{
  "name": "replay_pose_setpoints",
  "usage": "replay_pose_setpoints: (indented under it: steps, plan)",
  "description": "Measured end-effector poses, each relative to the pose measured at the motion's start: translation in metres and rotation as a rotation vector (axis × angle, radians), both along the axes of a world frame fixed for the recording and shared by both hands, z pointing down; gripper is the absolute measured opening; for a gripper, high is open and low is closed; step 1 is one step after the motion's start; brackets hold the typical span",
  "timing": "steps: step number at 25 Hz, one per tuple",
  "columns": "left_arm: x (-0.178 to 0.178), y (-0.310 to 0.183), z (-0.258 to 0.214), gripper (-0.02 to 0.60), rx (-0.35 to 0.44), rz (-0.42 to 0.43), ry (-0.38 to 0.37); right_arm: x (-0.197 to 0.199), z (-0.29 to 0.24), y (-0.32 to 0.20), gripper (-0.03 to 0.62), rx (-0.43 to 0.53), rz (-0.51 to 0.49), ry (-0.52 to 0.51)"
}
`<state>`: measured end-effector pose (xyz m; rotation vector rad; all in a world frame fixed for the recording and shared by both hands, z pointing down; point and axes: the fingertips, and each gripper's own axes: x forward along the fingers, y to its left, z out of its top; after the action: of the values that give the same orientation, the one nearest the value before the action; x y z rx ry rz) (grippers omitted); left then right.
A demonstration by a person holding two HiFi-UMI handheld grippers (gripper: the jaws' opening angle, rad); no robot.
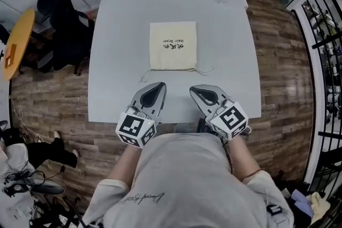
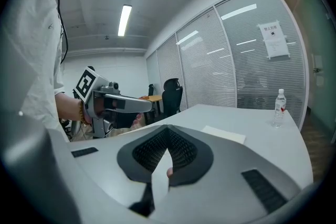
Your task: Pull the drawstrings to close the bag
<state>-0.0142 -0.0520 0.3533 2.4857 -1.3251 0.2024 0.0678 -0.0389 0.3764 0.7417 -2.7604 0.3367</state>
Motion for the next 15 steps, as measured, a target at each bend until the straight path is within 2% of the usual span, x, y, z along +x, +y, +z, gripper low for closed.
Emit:
replay_pose_setpoints:
  steps: [10, 15]
  plan:
    - [-0.023, -0.022, 0.006, 0.011, 0.027, -0.073, -0.098, -0.006, 0.015, -0.022, 0.021, -0.047, 0.008, 0.023]
    - [-0.030, -0.032, 0.020, 0.012, 0.010, -0.038, -0.141, -0.011, 0.022, -0.031, 0.021, -0.065, 0.040, 0.052]
